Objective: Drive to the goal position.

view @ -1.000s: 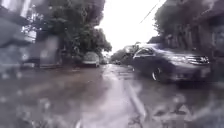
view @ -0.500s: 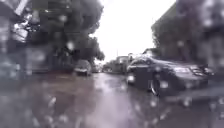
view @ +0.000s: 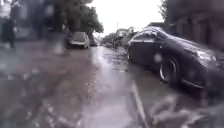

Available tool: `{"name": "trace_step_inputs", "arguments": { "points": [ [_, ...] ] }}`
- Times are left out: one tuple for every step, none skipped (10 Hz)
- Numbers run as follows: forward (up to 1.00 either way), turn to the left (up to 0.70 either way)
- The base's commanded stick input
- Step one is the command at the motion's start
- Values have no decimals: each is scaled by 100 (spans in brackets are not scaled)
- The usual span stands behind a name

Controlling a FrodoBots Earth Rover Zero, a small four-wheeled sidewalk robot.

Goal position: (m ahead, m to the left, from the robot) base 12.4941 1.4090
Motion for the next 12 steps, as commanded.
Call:
{"name": "trace_step_inputs", "arguments": {
  "points": [
    [100, 0],
    [100, 0],
    [100, 0],
    [100, 0],
    [100, 0],
    [100, 0],
    [100, 0],
    [100, 0],
    [100, 0],
    [100, 18],
    [100, 27],
    [100, 4]
  ]
}}
